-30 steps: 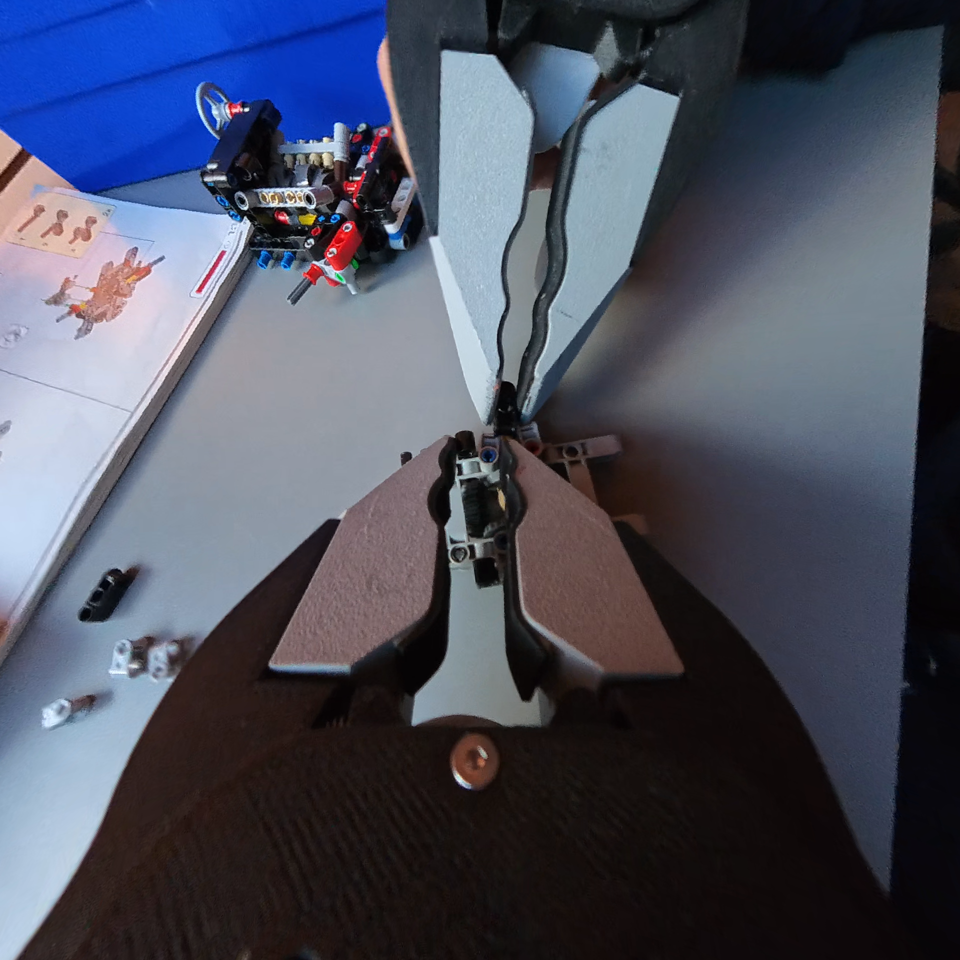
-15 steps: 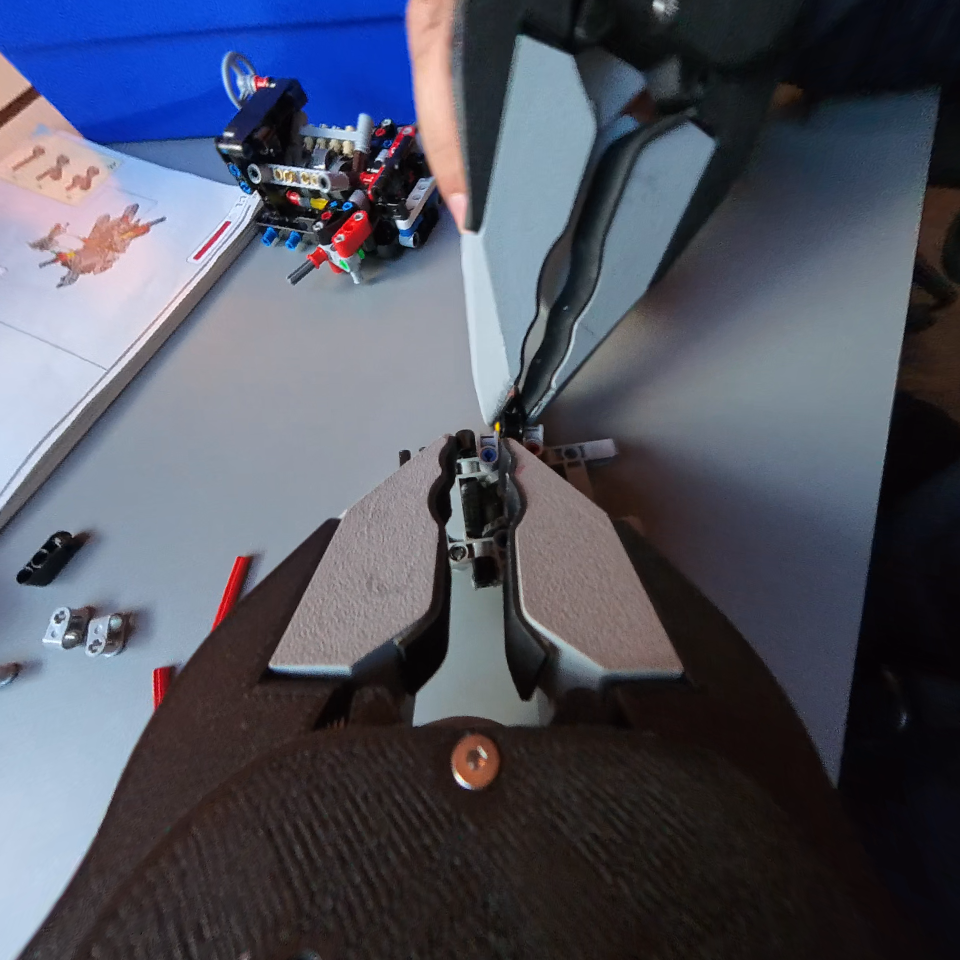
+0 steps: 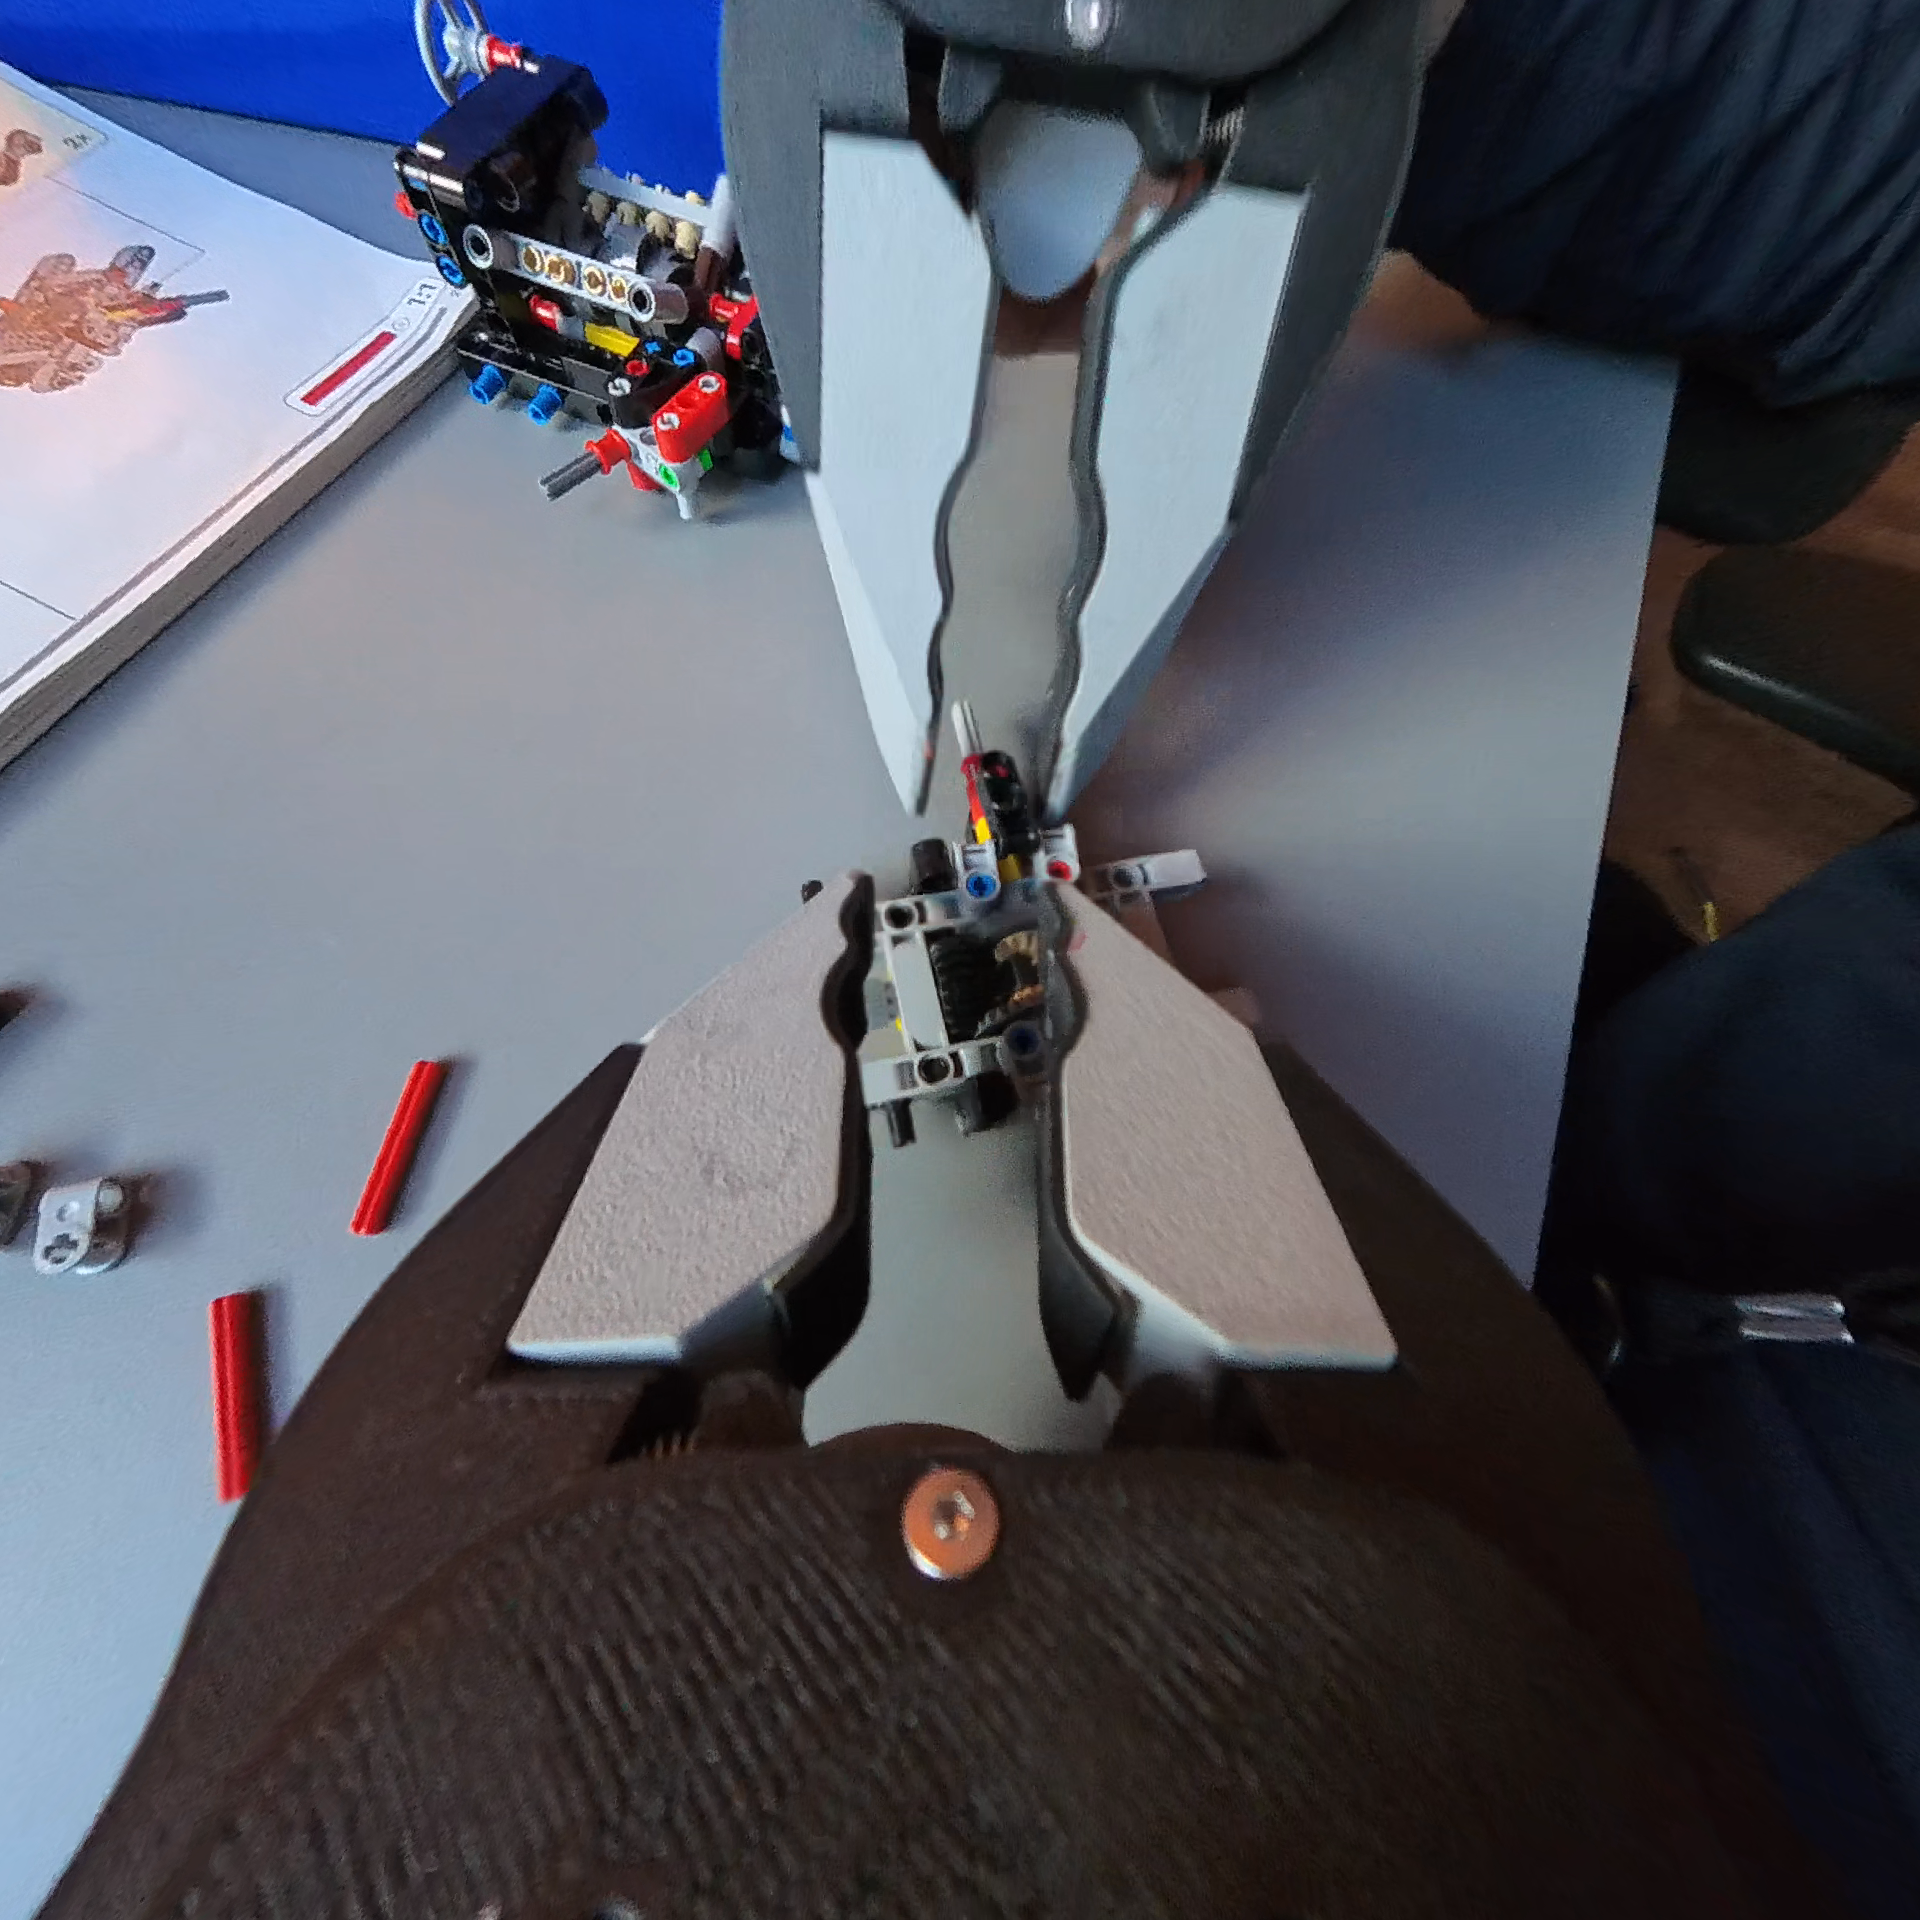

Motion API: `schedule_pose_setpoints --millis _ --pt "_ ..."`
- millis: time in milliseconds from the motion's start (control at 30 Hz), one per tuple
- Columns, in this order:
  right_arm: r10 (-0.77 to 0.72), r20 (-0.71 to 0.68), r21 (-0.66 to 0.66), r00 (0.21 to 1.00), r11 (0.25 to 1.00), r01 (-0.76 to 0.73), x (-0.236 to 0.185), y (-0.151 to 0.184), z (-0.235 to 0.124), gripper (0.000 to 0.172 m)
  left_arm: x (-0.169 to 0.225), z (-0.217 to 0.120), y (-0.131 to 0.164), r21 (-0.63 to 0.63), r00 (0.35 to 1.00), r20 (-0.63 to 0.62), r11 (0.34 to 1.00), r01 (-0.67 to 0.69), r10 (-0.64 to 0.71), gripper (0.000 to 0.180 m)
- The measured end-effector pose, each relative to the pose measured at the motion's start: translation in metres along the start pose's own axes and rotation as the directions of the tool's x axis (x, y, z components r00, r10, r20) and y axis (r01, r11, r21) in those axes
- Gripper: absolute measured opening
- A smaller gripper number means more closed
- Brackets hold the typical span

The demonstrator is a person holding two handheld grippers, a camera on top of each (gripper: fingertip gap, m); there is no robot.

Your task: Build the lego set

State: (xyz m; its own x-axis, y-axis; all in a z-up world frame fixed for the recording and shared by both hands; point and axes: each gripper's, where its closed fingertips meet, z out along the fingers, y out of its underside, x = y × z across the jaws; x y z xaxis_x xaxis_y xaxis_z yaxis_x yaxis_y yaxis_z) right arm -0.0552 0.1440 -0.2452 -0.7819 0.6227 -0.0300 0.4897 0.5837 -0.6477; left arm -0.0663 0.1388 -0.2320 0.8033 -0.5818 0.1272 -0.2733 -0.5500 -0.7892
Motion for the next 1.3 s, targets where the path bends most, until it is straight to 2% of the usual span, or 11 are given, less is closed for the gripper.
schedule_pose_setpoints --millis 100,167,233,400,500,533,600,700,833,1033,1300 --pt "0.015 -0.002 0.035 1.0 0.999 -0.015 -0.001 -0.002 -0.01 0.022 0.002 -0.001 0.002 -0.023 0.999 0.001 0.999 -0.033 0.033 0.032" --pt "-0.002 -0.029 0.046 1.0 0.999 0.004 -0.001 -0.002 -0.013 0.008 0.004 0.0 0.003 -0.028 0.999 -0.019 0.999 -0.036 0.035 0.033" --pt "-0.022 -0.046 0.041 0.999 0.999 0.023 -0.001 -0.001 -0.009 0.004 0.005 0.005 0.007 -0.055 0.998 -0.048 0.997 -0.049 0.047 0.033" --pt "0.017 -0.062 0.024 0.998 1.0 -0.016 -0.003 0.001 -0.001 0.004 0.005 0.004 0.007 -0.059 0.972 -0.168 0.982 -0.178 0.166 0.028" --pt "0.043 -0.096 0.001 0.994 0.999 -0.043 -0.003 0.001 0.0 0.004 0.002 -0.002 0.002 -0.075 0.969 -0.202 0.985 -0.157 0.139 0.035" --pt "0.049 -0.101 -0.005 0.994 0.999 -0.05 -0.004 0.001 0.0 0.004 0.008 -0.004 -0.004 -0.049 0.966 -0.216 0.986 -0.158 0.144 0.032" --pt "0.054 -0.11 0.0 0.992 0.999 -0.054 -0.005 -0.001 0.002 0.004 0.015 -0.005 -0.01 -0.024 0.965 -0.196 0.983 -0.183 0.175 0.024" --pt "0.062 -0.124 0.021 0.99 0.998 -0.06 -0.005 -0.003 0.004 0.004 0.019 0.003 -0.007 -0.057 0.967 -0.14 0.974 -0.221 0.211 0.024" --pt "0.063 -0.128 0.005 0.99 0.998 -0.063 -0.005 -0.002 0.005 0.005 0.013 0.012 -0.005 -0.076 0.973 -0.054 0.97 -0.229 0.226 0.006" --pt "0.055 -0.128 -0.036 0.99 0.998 -0.06 -0.004 -0.001 0.007 0.005 0.011 0.013 -0.001 -0.139 0.977 -0.063 0.967 -0.212 0.204 0.005" --pt "0.03 -0.14 -0.066 0.99 0.997 -0.039 -0.004 0.0 0.007 0.006 0.011 0.013 0.0 -0.146 0.979 -0.096 0.97 -0.194 0.182 0.005"
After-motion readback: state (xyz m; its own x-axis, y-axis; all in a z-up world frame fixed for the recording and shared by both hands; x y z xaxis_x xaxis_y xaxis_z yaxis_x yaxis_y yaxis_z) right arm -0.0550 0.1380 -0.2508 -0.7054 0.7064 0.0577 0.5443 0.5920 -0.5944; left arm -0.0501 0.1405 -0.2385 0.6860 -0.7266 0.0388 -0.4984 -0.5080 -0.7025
